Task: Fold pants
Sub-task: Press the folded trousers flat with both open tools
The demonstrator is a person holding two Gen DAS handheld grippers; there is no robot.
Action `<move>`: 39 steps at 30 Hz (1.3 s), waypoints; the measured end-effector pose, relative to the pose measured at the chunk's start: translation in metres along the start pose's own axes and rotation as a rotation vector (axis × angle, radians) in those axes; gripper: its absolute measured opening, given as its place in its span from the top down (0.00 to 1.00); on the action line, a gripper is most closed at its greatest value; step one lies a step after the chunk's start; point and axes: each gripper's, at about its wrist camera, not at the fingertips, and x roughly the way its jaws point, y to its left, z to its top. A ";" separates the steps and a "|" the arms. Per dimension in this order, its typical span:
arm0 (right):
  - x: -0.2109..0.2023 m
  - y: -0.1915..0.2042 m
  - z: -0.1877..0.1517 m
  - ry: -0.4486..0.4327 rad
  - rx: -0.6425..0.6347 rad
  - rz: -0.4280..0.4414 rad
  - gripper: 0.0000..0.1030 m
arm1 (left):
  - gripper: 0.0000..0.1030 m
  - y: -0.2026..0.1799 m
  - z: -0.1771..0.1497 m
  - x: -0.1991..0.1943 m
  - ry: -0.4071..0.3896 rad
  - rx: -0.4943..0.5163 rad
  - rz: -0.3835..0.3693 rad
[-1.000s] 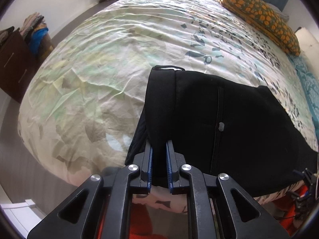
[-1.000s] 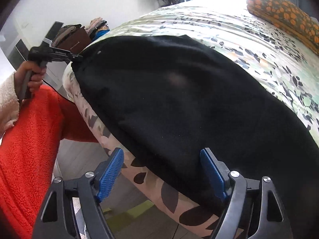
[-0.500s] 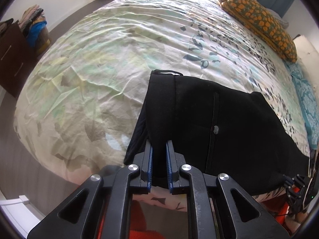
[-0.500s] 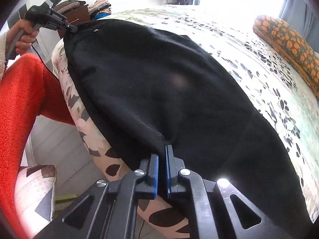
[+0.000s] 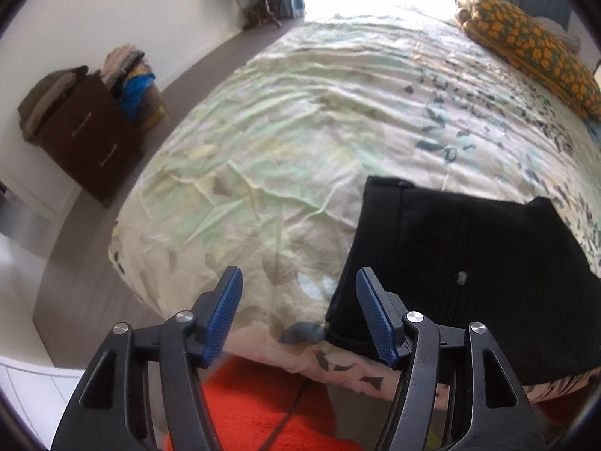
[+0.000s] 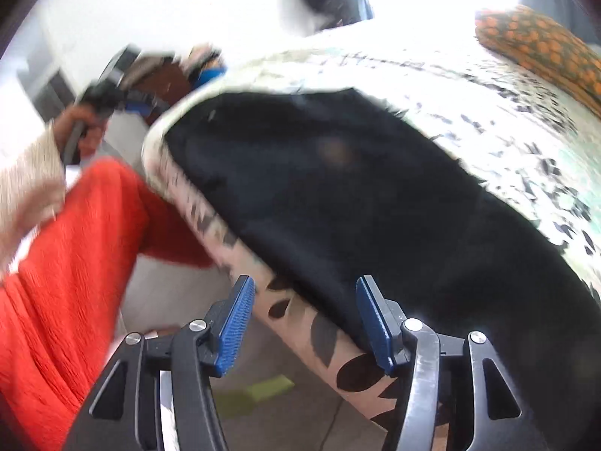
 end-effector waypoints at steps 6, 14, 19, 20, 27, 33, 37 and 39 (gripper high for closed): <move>0.011 -0.057 -0.002 0.035 0.258 -0.051 0.46 | 0.22 -0.086 -0.015 -0.007 -0.040 0.125 -0.253; 0.004 -0.036 -0.013 0.084 0.162 0.012 0.49 | 0.30 -0.123 -0.045 0.053 0.090 0.167 -0.108; -0.019 -0.096 -0.033 0.043 0.387 -0.222 0.44 | 0.25 -0.142 -0.039 0.011 -0.018 0.163 -0.179; -0.016 -0.105 -0.040 0.070 0.418 -0.231 0.44 | 0.23 -0.156 -0.041 0.003 -0.037 0.190 -0.207; -0.036 -0.104 -0.047 0.004 0.405 -0.320 0.36 | 0.17 -0.265 -0.065 -0.006 -0.018 0.359 -0.360; -0.080 -0.156 -0.075 -0.060 0.654 -0.463 0.25 | 0.17 -0.325 -0.077 0.009 0.005 0.421 -0.361; -0.106 -0.179 -0.093 -0.128 0.771 -0.532 0.25 | 0.17 -0.335 -0.073 0.014 -0.003 0.395 -0.350; -0.122 -0.187 -0.098 -0.160 0.778 -0.568 0.25 | 0.16 -0.339 -0.070 0.015 -0.011 0.379 -0.335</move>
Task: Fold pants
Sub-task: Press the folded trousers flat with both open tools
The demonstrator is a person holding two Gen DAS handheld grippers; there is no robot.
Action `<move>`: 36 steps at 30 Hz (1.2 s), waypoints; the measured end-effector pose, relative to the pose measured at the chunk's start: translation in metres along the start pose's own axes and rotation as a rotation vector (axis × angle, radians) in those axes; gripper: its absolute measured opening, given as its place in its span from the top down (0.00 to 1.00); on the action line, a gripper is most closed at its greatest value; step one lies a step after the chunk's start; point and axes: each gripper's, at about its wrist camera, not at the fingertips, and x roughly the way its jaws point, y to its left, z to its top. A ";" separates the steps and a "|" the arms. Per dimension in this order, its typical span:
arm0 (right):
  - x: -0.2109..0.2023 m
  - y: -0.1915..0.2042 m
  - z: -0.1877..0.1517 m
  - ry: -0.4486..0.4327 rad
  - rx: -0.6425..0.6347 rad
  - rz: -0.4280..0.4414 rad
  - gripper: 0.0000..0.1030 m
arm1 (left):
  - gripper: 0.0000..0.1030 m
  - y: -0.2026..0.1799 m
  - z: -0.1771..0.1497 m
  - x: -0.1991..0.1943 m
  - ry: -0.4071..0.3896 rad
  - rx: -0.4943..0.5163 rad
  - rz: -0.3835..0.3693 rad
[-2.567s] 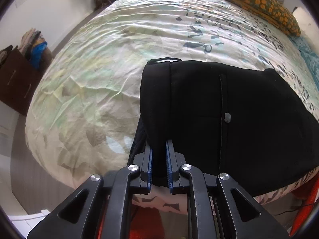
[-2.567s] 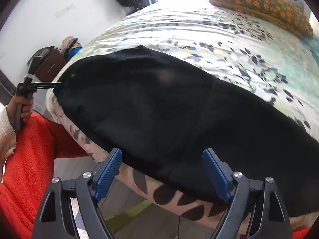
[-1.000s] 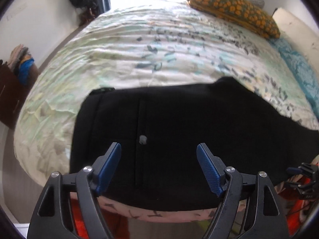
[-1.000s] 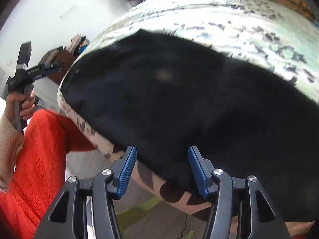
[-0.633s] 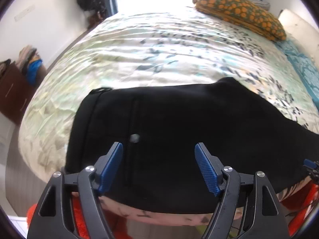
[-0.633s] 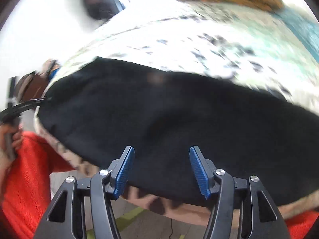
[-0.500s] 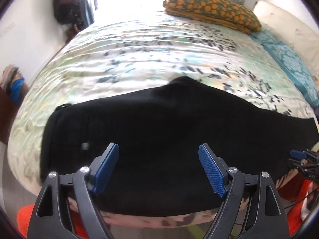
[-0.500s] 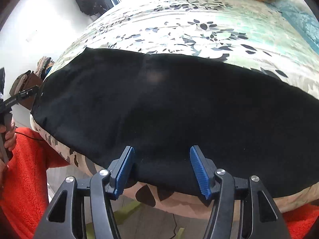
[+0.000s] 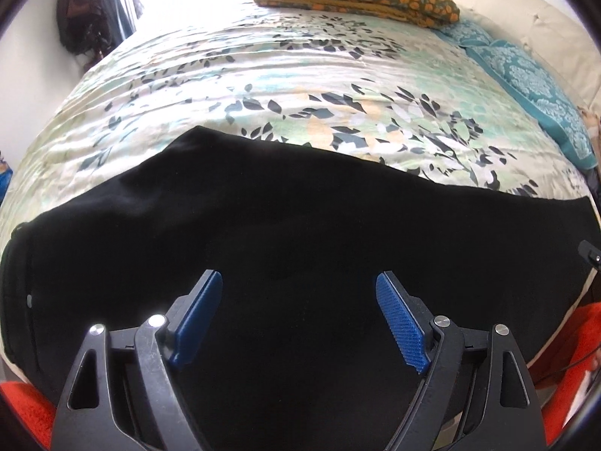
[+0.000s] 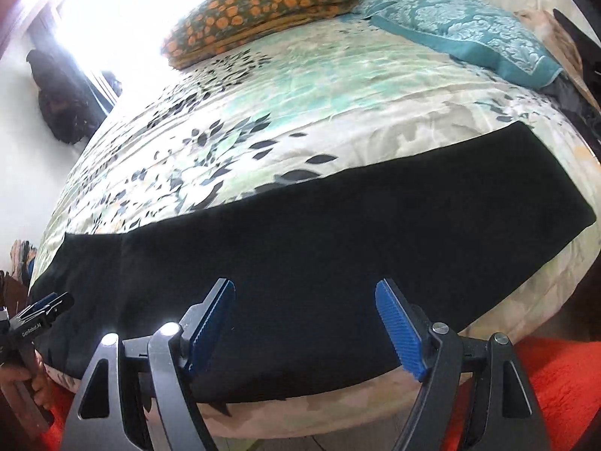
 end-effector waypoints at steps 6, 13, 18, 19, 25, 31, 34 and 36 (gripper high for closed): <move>0.001 -0.030 0.016 -0.026 0.066 -0.031 0.21 | 0.15 -0.009 0.019 0.016 -0.019 -0.044 0.039; 0.018 -0.050 0.067 -0.061 -0.054 -0.065 0.19 | 0.02 -0.019 0.016 0.053 -0.049 -0.021 0.103; 0.050 -0.098 0.140 -0.079 -0.236 -0.156 0.08 | 0.00 -0.017 0.011 0.055 -0.091 -0.038 0.098; 0.060 -0.112 0.156 -0.072 -0.248 -0.165 0.08 | 0.00 -0.018 0.010 0.055 -0.098 -0.036 0.102; 0.135 -0.178 0.224 -0.007 -0.359 -0.197 0.08 | 0.00 -0.024 0.009 0.057 -0.115 -0.019 0.142; 0.167 -0.227 0.225 0.012 -0.210 -0.096 0.00 | 0.00 -0.026 0.009 0.058 -0.120 -0.012 0.155; 0.171 -0.217 0.223 0.020 -0.258 -0.154 0.00 | 0.00 -0.026 0.009 0.058 -0.123 -0.014 0.153; 0.171 -0.216 0.223 0.014 -0.259 -0.153 0.00 | 0.00 -0.026 0.009 0.058 -0.129 -0.013 0.156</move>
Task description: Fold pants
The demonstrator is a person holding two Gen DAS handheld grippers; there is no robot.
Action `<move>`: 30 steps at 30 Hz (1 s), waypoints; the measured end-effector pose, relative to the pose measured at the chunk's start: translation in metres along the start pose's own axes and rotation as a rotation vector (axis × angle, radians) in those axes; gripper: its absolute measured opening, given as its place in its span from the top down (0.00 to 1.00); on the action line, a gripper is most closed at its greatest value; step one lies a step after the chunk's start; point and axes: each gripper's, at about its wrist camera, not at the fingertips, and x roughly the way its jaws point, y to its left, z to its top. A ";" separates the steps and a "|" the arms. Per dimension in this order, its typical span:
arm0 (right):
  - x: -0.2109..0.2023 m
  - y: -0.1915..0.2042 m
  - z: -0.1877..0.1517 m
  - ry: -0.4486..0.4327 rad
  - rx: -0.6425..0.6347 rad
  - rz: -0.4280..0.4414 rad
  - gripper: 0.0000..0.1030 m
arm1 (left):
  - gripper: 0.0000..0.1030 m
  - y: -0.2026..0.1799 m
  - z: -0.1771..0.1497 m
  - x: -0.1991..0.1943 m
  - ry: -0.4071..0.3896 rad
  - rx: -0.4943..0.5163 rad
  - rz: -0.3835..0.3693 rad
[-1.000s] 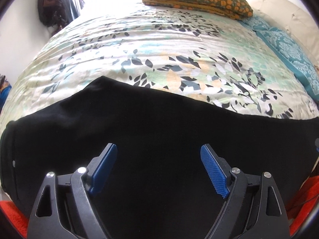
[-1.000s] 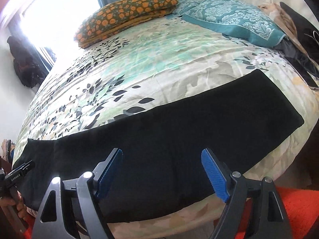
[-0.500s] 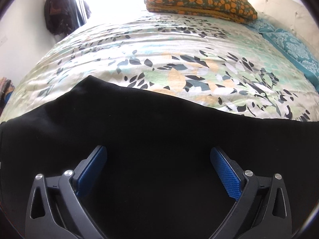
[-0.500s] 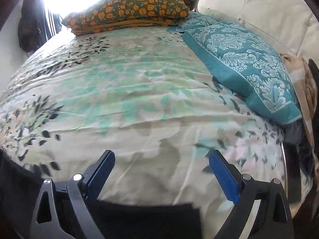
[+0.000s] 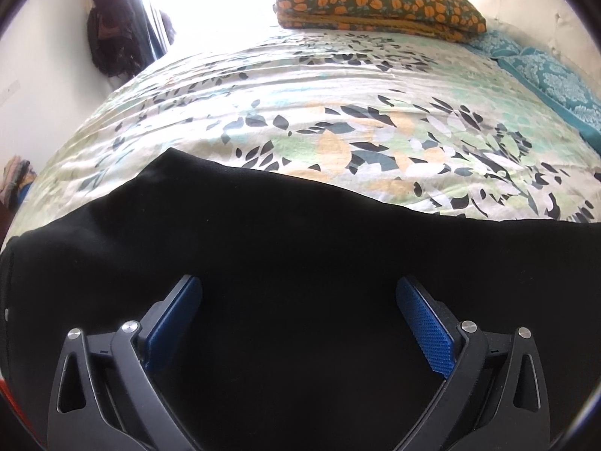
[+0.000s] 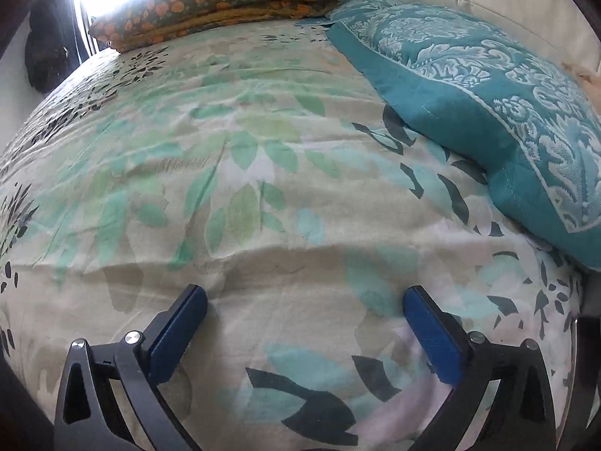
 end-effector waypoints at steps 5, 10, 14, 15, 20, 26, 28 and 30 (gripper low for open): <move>0.000 -0.002 -0.001 0.001 0.007 0.011 0.00 | 0.00 -0.002 0.000 0.000 -0.004 0.009 0.016; -0.001 -0.001 0.000 0.001 0.009 0.012 0.00 | 0.00 -0.005 0.001 -0.001 -0.006 0.023 0.044; -0.001 -0.001 0.000 0.001 0.008 0.012 0.00 | 0.00 -0.008 0.000 -0.002 -0.016 0.038 0.066; -0.001 -0.001 0.000 0.001 0.009 0.013 0.00 | 0.00 -0.008 -0.001 -0.002 -0.018 0.040 0.069; 0.000 -0.001 0.000 0.001 0.009 0.014 0.00 | 0.01 -0.007 0.000 -0.001 -0.015 0.037 0.063; 0.000 -0.001 0.000 0.001 0.009 0.014 0.00 | 0.00 -0.005 -0.001 0.000 -0.015 0.026 0.048; 0.000 -0.001 0.000 0.001 0.009 0.014 0.00 | 0.00 -0.004 -0.001 0.000 -0.015 0.023 0.045; -0.001 -0.001 0.000 0.002 0.009 0.015 0.00 | 0.01 -0.005 -0.001 0.000 -0.014 0.021 0.042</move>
